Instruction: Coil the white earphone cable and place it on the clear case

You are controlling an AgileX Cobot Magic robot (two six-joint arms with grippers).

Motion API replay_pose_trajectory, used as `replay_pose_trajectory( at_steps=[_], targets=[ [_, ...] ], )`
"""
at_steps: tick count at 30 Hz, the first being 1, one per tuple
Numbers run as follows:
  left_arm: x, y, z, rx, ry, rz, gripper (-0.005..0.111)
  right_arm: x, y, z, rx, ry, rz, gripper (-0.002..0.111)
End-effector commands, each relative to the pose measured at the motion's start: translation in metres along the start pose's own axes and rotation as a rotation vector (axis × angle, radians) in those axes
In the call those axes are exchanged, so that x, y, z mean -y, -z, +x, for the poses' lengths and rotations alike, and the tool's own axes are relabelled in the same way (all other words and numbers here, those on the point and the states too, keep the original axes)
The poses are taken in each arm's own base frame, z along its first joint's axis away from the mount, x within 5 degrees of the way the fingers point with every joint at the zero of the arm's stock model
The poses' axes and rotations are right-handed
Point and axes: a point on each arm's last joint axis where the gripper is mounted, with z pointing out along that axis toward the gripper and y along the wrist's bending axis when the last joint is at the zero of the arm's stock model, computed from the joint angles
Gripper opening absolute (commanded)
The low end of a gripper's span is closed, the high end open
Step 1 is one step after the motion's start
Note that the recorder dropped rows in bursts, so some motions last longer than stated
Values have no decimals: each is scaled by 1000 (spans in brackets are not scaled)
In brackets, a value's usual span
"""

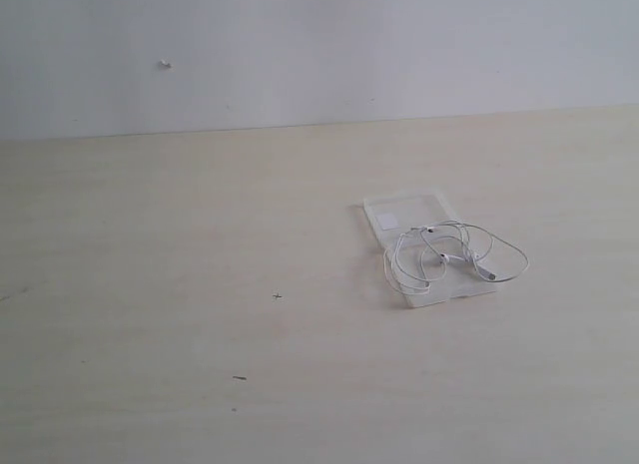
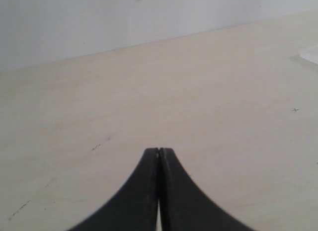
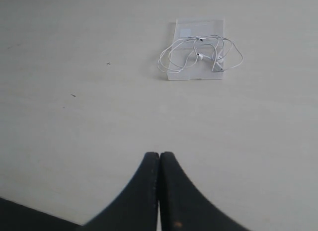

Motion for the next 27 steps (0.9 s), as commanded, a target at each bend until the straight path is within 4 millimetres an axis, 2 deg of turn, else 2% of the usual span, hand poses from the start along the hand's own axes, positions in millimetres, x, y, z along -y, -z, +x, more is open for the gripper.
replay_pose_trajectory(
  at_steps=[1,7,11,15,17,23,25,27],
  targets=[
    [0,1,-1,13,2,-5,0,0,-1,0,7,7,1,0],
    [0,1,-1,13,2,-5,0,1,-1,0,8,9,7,0],
    [0,1,-1,13,2,-5,0,9,0,-2,25,50,98,0],
    [0,1,-1,13,2,-5,0,9,0,-3,37,53,102,0],
    [0,1,-1,13,2,-5,0,8,0,-12,138,61,85,0],
    [0,1,-1,13,2,-5,0,-5,8,-53,670,74,-56,0],
    [0,1,-1,11,2,-5,0,-6,0,-56,801,102,-70,0],
    [0,1,-1,9,2,-4,0,-5,-15,-51,851,138,-71,0]
  ],
)
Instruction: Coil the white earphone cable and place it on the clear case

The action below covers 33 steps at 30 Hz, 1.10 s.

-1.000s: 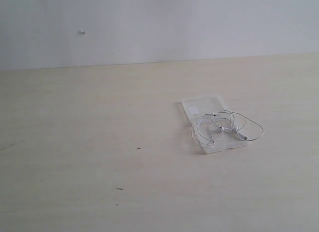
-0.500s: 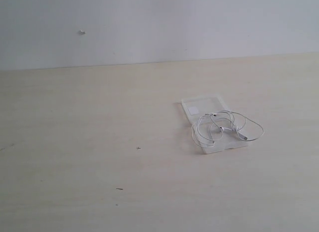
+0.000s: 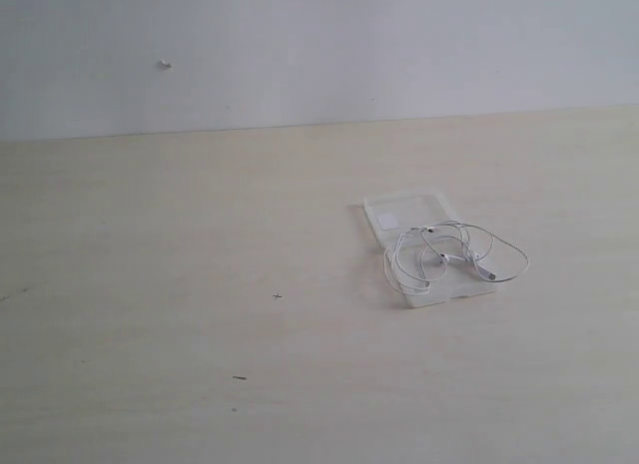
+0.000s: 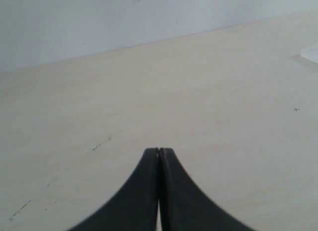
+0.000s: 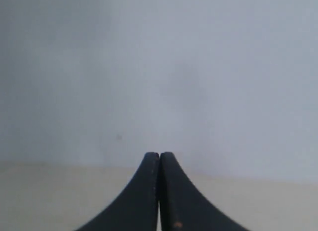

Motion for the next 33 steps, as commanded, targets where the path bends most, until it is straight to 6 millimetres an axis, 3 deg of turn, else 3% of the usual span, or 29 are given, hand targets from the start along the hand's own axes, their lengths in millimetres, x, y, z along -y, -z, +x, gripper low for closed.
replay_pose_trajectory(
  at_steps=[1,6,12,33],
  targets=[
    [0,1,-1,10,4,-3,0,1,-18,19,183,60,-34,0],
    [0,1,-1,10,4,-3,0,7,-32,67,120,54,-37,0],
    [0,1,-1,10,4,-3,0,14,-36,115,51,28,-35,0],
    [0,1,-1,10,4,-3,0,25,-27,141,-215,95,98,0]
  ],
)
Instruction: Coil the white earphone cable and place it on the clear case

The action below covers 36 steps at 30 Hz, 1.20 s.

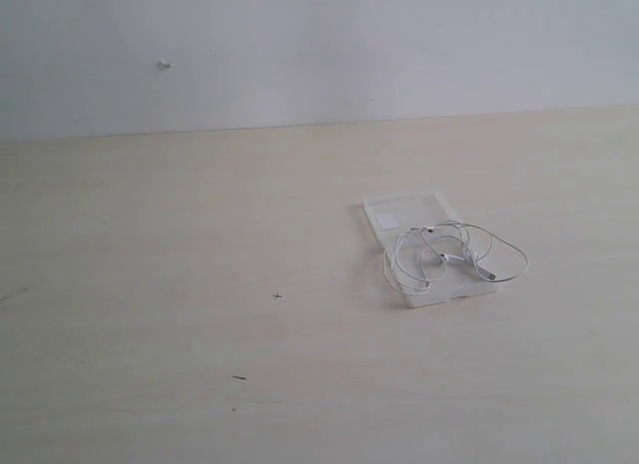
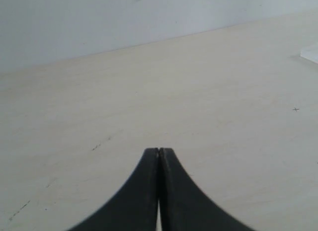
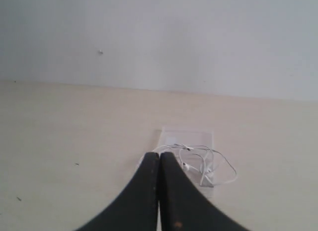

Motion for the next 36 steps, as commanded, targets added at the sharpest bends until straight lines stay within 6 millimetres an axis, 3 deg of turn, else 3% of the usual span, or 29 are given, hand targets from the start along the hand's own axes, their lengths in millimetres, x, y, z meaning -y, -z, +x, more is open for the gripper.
replay_pose_trajectory(
  at_steps=[1,16,36],
  targets=[
    [0,1,-1,9,4,-3,0,5,1,4,-27,10,82,0],
    [0,1,-1,9,4,-3,0,16,7,8,-40,-26,280,0],
    [0,1,-1,9,4,-3,0,17,7,8,-36,-36,299,0]
  ],
)
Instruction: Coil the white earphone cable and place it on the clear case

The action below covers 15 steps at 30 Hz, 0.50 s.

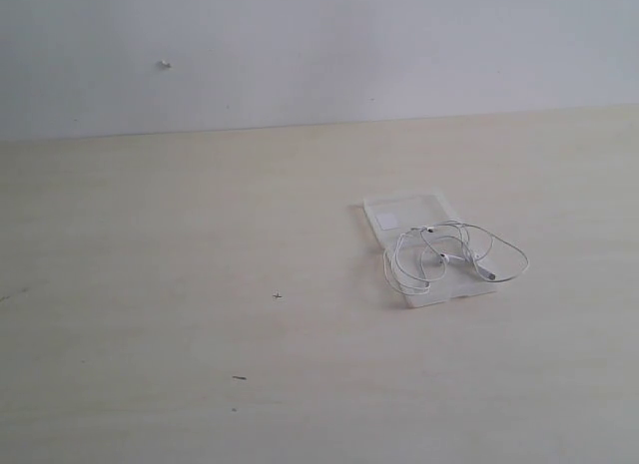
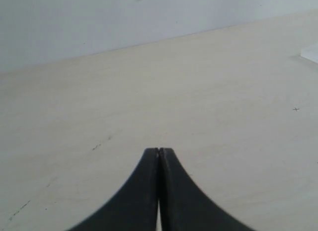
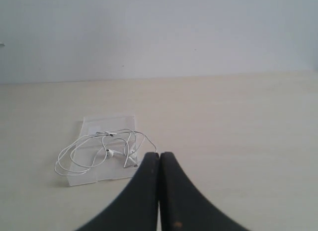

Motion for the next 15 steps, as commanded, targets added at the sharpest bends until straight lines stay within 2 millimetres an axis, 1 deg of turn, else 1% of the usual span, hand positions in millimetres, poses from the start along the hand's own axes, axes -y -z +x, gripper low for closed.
replay_pose_trajectory(
  at_steps=[1,15],
  targets=[
    [0,1,-1,9,4,-3,0,0,0,1,5,5,6,0],
    [0,1,-1,9,4,-3,0,0,0,-1,30,1,3,0]
  ],
)
